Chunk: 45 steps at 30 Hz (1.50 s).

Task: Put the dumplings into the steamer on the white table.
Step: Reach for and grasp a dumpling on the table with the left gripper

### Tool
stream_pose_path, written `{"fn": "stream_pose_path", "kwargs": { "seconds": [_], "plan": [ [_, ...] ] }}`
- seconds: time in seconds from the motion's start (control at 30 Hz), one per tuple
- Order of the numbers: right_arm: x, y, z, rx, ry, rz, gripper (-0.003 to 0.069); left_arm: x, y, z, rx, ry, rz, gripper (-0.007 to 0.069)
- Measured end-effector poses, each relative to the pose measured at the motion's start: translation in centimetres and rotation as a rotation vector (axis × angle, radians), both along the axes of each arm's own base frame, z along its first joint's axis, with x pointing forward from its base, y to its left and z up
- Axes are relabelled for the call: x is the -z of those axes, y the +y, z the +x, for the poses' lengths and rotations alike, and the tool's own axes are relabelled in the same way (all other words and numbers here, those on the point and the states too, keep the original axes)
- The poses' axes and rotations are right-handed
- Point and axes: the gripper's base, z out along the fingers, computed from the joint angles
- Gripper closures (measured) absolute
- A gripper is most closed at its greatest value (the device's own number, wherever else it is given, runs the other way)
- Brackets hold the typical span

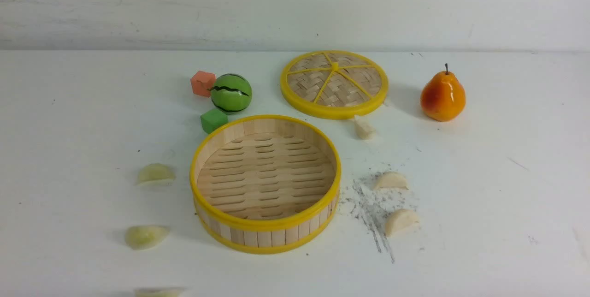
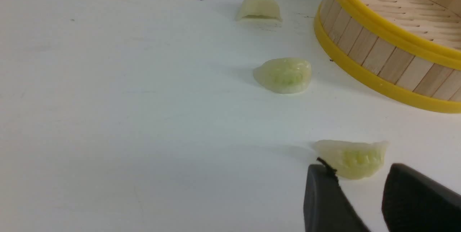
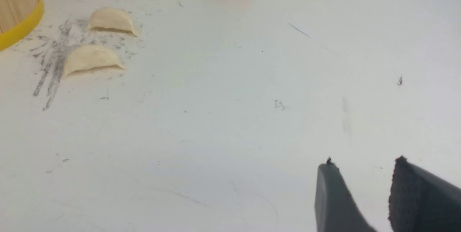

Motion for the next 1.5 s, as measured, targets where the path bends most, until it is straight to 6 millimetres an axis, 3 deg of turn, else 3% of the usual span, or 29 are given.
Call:
{"fn": "stream_pose_path", "kwargs": {
  "seconds": [1.13,1.33,1.5],
  "plan": [
    [0.0,0.0,0.0,0.0,0.0,-0.005,0.0419,-0.2,0.1,0.1,-0.001,-0.022,0.017,0.0387],
    [-0.4,-0.1,0.2,0.002,-0.063,-0.035,0.0419,-2.0,0.0,0.4,-0.001,-0.23,-0.014,0.0387],
    [-3.0,0.0,0.4,0.0,-0.357,-0.044,0.0419,-4.9,0.0,0.3,0.0,-0.543,-0.061,0.0387]
  ]
}}
